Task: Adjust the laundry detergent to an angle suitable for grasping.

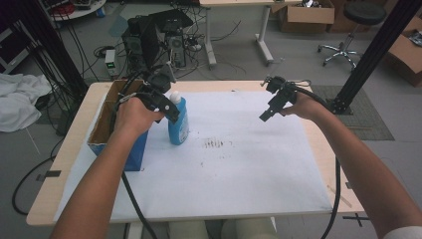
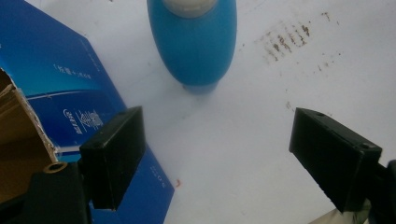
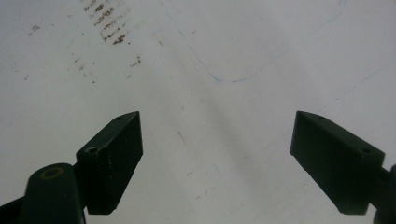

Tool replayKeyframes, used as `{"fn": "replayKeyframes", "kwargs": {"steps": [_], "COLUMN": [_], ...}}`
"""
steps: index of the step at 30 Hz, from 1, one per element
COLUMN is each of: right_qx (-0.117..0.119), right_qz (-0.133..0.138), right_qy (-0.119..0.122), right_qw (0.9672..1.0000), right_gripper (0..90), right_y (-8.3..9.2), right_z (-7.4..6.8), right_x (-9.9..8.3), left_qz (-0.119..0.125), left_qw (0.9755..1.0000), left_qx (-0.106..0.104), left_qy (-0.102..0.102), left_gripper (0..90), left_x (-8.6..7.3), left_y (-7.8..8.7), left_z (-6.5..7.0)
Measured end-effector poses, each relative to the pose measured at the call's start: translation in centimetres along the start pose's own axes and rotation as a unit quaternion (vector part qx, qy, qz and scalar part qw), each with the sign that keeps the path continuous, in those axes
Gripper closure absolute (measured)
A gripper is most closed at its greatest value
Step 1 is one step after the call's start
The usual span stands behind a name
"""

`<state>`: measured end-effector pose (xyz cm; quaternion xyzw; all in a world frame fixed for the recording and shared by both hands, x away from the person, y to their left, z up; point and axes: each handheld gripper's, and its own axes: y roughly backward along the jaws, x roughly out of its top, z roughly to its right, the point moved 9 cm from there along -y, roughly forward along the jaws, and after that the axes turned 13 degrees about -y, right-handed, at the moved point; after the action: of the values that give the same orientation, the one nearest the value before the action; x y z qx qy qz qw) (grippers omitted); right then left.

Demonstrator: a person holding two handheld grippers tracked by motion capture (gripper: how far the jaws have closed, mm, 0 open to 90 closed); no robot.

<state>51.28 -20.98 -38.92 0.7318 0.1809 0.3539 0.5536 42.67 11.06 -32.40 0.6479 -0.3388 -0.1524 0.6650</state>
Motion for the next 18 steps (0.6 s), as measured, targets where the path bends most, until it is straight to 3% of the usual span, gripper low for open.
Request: {"fn": "replayKeyframes", "kwargs": {"steps": [18], "right_qx": [0.001], "right_qz": [0.005], "right_qy": [0.000], "right_qw": [1.0000], "right_gripper": [17.0], "right_y": [0.18], "right_z": [-0.04], "right_x": [-0.02], "left_qz": [0.002], "left_qw": [1.0000], "left_qx": [0.004], "left_qy": [0.005], "left_gripper": [19.2], "left_x": [-0.20], "left_y": [0.27], "left_z": [0.01]}}
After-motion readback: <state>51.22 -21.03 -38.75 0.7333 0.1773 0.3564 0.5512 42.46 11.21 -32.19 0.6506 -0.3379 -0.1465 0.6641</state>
